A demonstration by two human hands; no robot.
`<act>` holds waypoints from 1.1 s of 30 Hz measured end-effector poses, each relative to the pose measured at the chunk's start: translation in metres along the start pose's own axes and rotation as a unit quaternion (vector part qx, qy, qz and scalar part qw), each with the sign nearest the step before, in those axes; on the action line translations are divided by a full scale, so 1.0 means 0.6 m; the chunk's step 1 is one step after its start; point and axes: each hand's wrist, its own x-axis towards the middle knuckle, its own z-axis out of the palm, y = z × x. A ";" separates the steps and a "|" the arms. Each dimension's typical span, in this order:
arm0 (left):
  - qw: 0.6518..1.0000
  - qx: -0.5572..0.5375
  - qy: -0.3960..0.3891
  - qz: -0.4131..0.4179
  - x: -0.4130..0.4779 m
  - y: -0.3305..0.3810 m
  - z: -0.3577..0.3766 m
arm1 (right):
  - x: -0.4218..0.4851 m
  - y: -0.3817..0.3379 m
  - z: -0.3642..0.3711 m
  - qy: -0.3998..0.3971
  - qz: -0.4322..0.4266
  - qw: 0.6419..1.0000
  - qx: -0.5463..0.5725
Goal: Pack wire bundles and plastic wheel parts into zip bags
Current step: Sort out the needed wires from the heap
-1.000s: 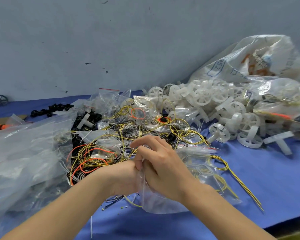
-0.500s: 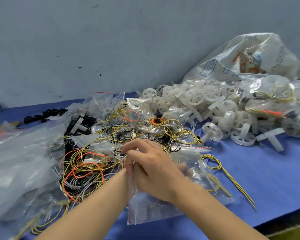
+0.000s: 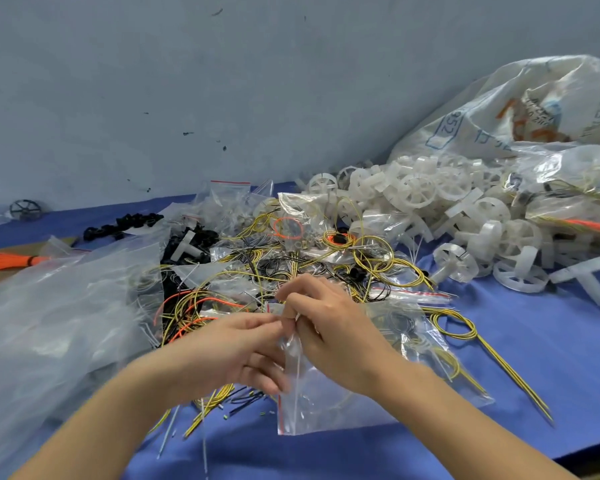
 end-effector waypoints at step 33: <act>0.807 0.468 0.354 0.071 0.009 -0.085 -0.262 | -0.005 -0.025 0.042 -0.131 -0.103 0.977 -0.132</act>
